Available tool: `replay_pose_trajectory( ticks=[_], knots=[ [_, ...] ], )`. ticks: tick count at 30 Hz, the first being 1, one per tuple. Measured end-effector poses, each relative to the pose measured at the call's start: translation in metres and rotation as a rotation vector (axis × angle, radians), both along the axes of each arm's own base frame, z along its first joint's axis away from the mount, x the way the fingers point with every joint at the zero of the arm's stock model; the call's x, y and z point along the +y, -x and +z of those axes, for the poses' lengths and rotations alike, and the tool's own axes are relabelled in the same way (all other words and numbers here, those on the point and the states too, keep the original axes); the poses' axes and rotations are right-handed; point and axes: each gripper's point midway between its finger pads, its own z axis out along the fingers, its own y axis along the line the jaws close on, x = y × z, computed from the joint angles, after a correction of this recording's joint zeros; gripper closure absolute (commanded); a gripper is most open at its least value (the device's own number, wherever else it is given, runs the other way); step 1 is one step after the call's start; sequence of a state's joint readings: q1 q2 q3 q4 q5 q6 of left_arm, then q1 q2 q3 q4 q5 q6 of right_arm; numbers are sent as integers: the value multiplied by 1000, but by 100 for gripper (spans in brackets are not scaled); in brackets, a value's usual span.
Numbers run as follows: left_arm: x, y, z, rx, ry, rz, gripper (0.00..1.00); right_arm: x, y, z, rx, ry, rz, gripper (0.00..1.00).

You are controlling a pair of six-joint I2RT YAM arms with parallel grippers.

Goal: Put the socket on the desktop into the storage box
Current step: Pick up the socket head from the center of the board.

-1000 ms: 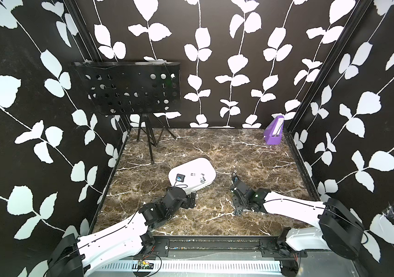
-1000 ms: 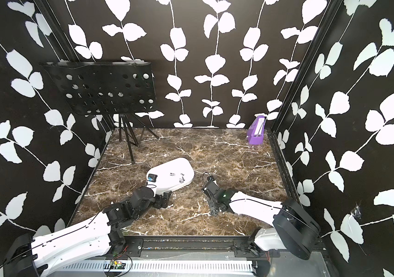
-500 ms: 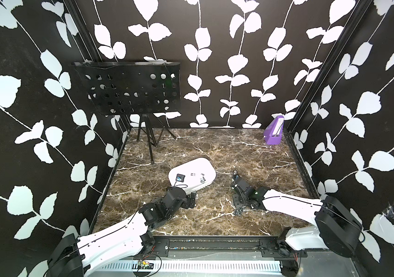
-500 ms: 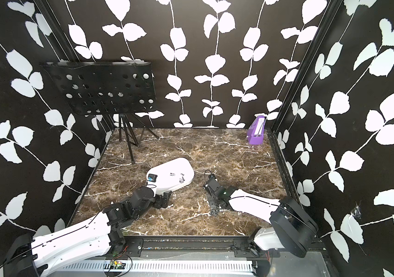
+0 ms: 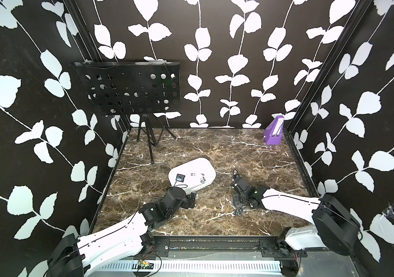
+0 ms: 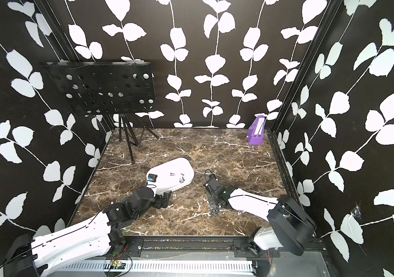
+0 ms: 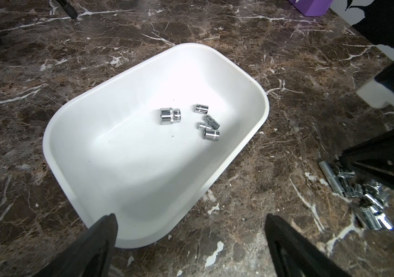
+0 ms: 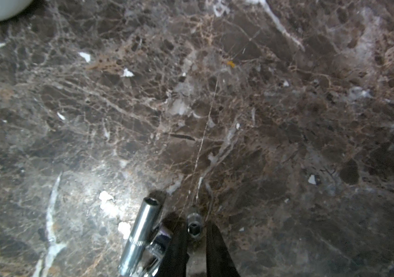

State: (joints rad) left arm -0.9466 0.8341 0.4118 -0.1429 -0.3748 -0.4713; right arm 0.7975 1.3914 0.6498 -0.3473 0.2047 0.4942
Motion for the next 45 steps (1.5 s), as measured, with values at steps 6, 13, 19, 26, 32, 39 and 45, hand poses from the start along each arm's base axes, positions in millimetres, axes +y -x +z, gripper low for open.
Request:
replay_pose_trajectory(
  ticks=[6,13,19,26,32,39,45],
  knots=[
    [0,0,0,0,0,0,4,0,0,-2,8,4,0,81],
    [0,0,0,1,0,-1,4,-2,-1,-7,20,15,-8,81],
    [0,0,0,1,1,-1,4,0,-5,-10,33,16,-17,85],
    [0,0,0,0,1,0,4,-1,-9,-9,27,8,-28,96],
    [2,-1,4,-14,9,14,4,-3,-14,5,-23,-7,-39,98],
    [29,-10,12,-73,-30,146,4,-6,-22,52,-174,-103,-60,100],
    [61,-13,11,-95,-122,283,3,0,-20,69,-195,-158,-49,100]
  ],
)
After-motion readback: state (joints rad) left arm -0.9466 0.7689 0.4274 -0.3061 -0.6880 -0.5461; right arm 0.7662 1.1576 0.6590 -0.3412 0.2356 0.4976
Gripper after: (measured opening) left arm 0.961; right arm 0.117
